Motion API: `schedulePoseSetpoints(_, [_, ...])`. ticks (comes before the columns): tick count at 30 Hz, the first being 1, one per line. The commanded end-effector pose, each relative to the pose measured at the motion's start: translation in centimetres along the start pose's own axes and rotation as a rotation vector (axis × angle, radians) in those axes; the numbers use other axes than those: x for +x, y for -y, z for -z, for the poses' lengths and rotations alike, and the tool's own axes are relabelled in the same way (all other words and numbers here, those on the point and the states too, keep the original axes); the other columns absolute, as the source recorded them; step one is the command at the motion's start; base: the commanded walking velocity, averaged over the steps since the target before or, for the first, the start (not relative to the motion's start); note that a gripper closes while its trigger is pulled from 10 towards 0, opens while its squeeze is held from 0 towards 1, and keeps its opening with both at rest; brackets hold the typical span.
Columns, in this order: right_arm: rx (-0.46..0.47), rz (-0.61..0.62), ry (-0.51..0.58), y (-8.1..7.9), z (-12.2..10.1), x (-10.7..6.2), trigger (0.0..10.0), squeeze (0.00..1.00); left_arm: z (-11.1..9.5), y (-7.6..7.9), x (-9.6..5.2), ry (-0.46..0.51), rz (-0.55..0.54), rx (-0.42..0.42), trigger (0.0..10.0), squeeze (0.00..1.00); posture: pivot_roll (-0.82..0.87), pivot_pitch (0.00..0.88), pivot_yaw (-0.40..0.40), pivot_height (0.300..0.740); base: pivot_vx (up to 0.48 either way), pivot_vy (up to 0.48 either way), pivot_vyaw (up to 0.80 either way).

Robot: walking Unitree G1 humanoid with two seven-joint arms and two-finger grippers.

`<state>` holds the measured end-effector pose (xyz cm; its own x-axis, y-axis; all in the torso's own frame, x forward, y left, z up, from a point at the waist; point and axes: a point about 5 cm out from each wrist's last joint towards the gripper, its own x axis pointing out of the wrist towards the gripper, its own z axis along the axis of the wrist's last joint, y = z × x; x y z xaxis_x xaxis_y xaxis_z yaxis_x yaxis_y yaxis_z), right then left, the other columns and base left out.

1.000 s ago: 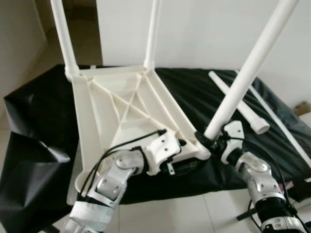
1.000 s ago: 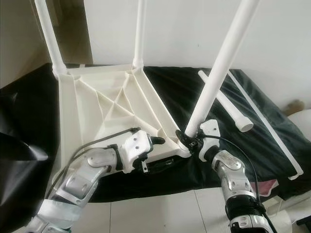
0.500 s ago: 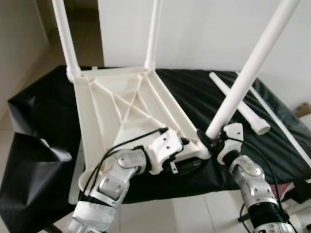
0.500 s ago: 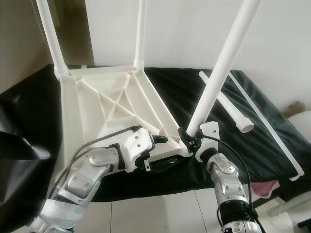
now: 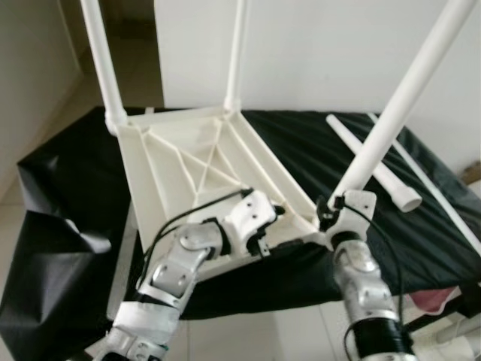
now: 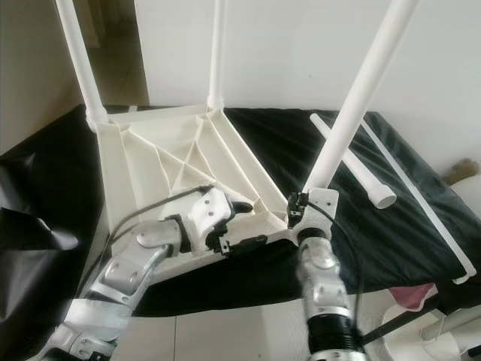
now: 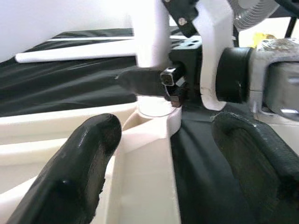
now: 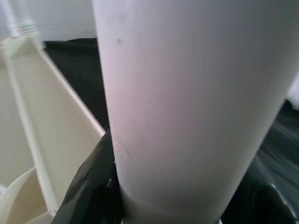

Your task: Building children table

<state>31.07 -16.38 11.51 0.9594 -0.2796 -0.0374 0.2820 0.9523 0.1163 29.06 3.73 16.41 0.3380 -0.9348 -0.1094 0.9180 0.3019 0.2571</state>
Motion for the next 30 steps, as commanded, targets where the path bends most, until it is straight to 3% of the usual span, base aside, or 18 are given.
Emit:
schedulePoseSetpoints(1, [0.017, 0.095, -0.098, 0.9, 1.5, 0.0, 10.0, 0.0, 0.1, -0.6, 0.1, -0.004, -0.161, -0.003, 10.0, 0.0, 0.05, 0.0, -0.067, 0.74, 0.0, 0.0, 0.0])
schedulePoseSetpoints(8, [0.018, 0.048, -0.046, 1.1, 0.3, 0.7, 10.0, 0.0, -0.1, -0.2, 0.1, 0.017, -0.148, -0.013, 10.0, 0.0, 0.05, 0.0, -0.063, 0.74, 0.0, 0.0, 0.0])
schedulePoseSetpoints(9, [0.015, 0.032, -0.04, 1.2, 0.1, 0.7, 10.0, 0.51, -0.2, -0.3, 0.2, 0.027, -0.146, -0.007, 10.0, 0.0, 0.05, 0.0, -0.064, 0.74, 0.0, 0.0, 0.0])
schedulePoseSetpoints(12, [0.027, 0.016, -0.033, 1.2, 0.0, 0.7, 10.0, 0.51, -0.2, -0.4, 0.1, 0.029, -0.147, -0.007, 10.0, 0.0, 0.05, 0.0, -0.062, 0.74, 0.0, 0.0, 0.0])
schedulePoseSetpoints(13, [0.036, -0.001, -0.021, 1.1, -0.1, 0.7, 10.0, 1.0, -0.3, -0.5, 0.0, 0.031, -0.151, -0.011, 10.0, 0.0, 0.05, 0.0, -0.062, 0.74, 0.0, 0.0, 0.0])
schedulePoseSetpoints(23, [0.002, 0.022, -0.016, 1.4, -0.1, 0.6, 10.0, 1.0, -0.1, -1.0, -0.3, 0.023, -0.176, -0.011, 10.0, 0.0, 0.06, 0.0, -0.058, 0.74, 0.0, 0.0, 0.0])
schedulePoseSetpoints(24, [0.001, 0.003, -0.008, 1.3, 0.0, 0.3, 10.0, 0.0, -0.1, -1.0, -0.3, 0.022, -0.181, -0.012, 10.0, 0.0, 0.06, 0.0, -0.06, 0.74, 0.0, 0.0, 0.0])
schedulePoseSetpoints(30, [0.022, -0.134, 0.015, -0.4, 0.3, -1.4, 10.0, 0.0, -0.2, -1.8, -0.4, 0.025, -0.235, -0.012, 10.0, 0.0, 0.05, 0.0, -0.058, 0.74, 0.0, 0.0, 0.0])
